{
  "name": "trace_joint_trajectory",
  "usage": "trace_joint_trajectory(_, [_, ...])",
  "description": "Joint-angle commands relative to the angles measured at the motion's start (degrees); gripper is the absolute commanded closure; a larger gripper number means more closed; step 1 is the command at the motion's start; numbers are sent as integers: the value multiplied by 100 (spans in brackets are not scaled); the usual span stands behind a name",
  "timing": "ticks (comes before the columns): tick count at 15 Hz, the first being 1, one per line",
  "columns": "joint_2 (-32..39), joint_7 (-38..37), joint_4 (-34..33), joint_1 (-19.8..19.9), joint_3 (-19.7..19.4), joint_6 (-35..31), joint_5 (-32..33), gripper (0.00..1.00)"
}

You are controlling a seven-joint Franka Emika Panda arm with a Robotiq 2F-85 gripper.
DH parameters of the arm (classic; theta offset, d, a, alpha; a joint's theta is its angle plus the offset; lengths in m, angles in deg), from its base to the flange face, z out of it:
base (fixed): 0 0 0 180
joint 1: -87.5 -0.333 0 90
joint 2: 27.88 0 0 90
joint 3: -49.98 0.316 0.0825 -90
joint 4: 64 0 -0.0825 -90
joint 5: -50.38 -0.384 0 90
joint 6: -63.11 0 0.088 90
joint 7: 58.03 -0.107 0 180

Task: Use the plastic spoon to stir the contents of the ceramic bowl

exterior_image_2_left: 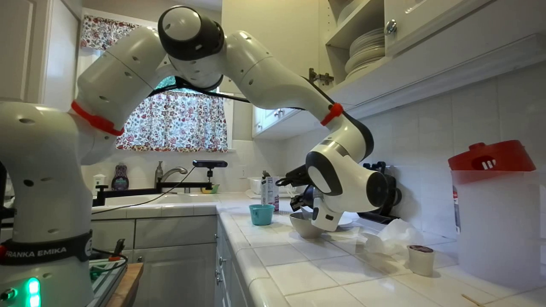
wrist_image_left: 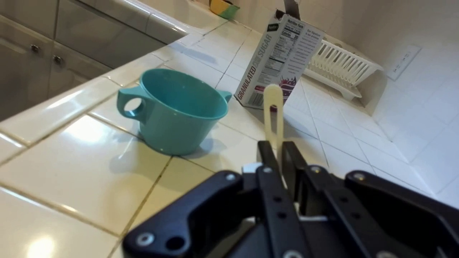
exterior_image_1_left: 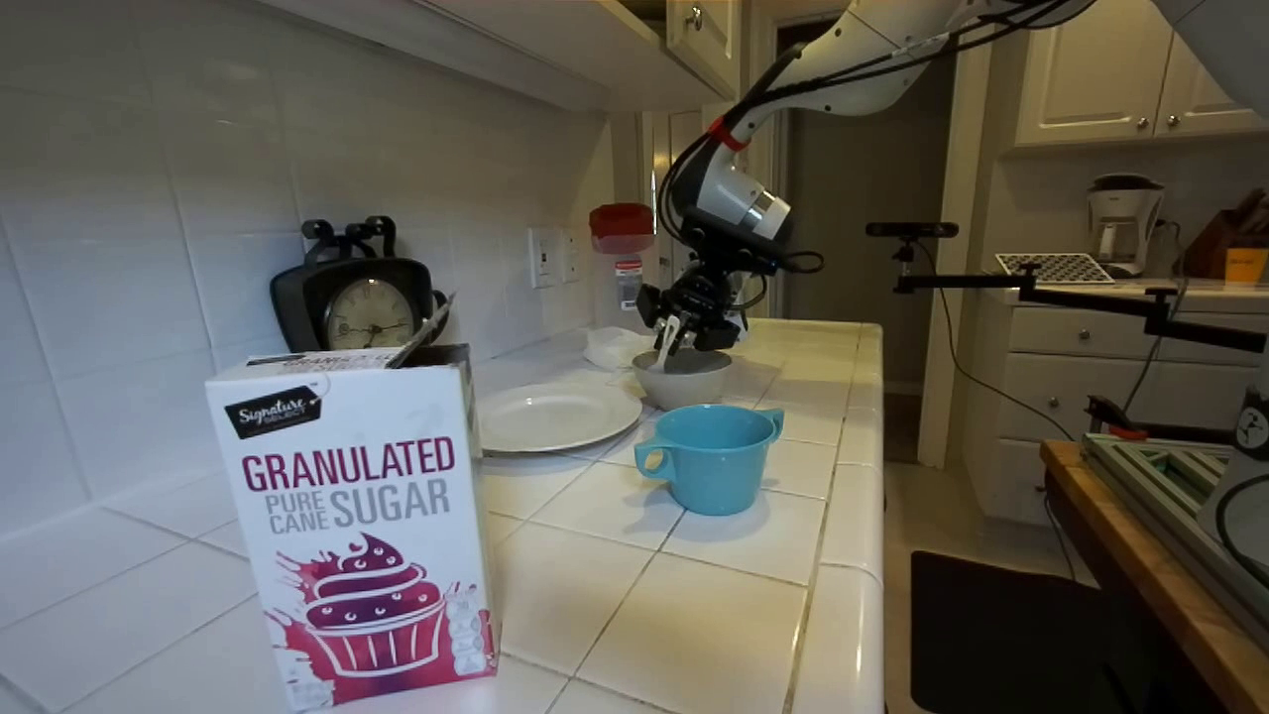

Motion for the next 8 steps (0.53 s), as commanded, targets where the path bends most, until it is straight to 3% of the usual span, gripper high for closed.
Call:
trace_joint_trajectory(1, [28, -32, 43, 13, 14, 127, -74, 97])
trace_joint_trajectory(8, [-189, 131, 665, -28, -7, 384, -73, 97])
